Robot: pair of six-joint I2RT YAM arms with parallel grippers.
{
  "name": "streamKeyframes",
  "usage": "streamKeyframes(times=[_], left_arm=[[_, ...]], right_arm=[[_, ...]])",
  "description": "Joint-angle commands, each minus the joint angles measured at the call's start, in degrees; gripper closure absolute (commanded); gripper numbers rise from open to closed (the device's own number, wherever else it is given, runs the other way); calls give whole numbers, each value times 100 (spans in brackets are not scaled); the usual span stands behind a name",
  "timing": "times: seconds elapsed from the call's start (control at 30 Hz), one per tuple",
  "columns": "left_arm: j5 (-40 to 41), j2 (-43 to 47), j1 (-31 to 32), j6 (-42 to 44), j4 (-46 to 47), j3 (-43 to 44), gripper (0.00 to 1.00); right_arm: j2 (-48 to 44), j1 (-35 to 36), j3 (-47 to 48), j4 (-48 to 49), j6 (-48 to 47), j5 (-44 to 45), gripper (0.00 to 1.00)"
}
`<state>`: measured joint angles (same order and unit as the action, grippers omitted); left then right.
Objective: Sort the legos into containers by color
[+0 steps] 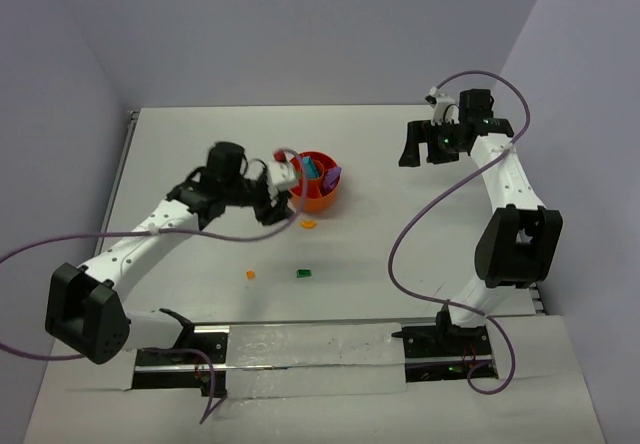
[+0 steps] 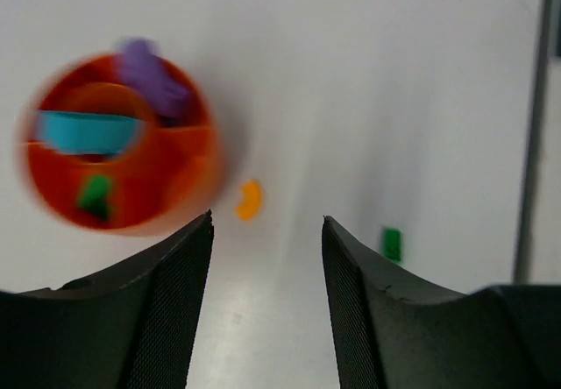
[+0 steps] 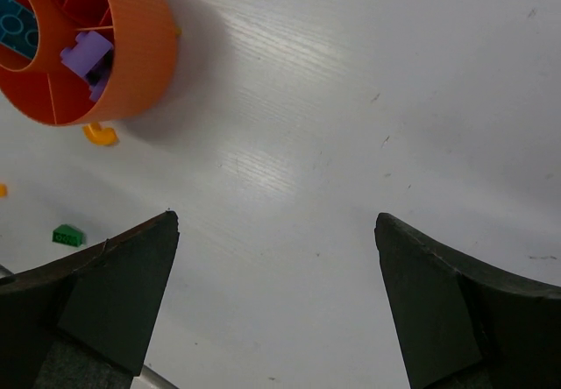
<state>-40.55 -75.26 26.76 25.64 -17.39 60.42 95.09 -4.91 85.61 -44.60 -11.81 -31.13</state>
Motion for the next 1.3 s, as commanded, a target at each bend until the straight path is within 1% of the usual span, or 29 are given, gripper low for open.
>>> streamKeyframes(times=[0.0,0.03,0.17,0.23,0.27,0.33,0.43,0.6,0.77,1.03,1.07,1.17,1.23,1.27], left_arm=[[741,-149,1209,1141,-1214,-550,41],[1004,-243,1525,1128,-1227,-594,42],[1469,-536,2053,1408,-1314,-616,40],[1711,-954,2305,1619,-1881,-297,42],[1692,-1147,2341,1594,-2022,-179,42],[1621,-1393,2360,1456,-2044,-57,41],[1807,-1317,2378,1280,-1635,-245,40],[1830,-1509,2386,1115,-1591,-227,41],[1858,-1742,2401,1101,-1531,-203,43],[1781,-2081,2457,1081,-1525,-102,43],[1830,-2088,2464,1031,-1412,-123,43],[1924,-2166,2492,911,-1280,-153,47],[1977,-2167,2495,804,-1167,-208,53],[2039,-2127,2501,771,-1053,-258,55]], right_arm=[[-493,7,-221,228,-145,4,0],[-541,7,-261,233,-162,30,0],[-806,7,-517,274,-243,108,0],[-921,7,-649,285,-264,136,0],[-968,7,-704,288,-274,149,0],[-1061,-1,-799,302,-295,193,0],[-1233,-19,-894,329,-322,221,0],[-1344,-19,-1006,329,-326,198,0],[-1259,-28,-946,288,-372,210,0],[-1080,-37,-809,215,-463,221,0],[-1066,-37,-809,215,-477,221,0],[-1041,-37,-804,202,-485,221,0],[-1022,-37,-797,197,-492,230,0],[-1009,-37,-790,196,-499,230,0]])
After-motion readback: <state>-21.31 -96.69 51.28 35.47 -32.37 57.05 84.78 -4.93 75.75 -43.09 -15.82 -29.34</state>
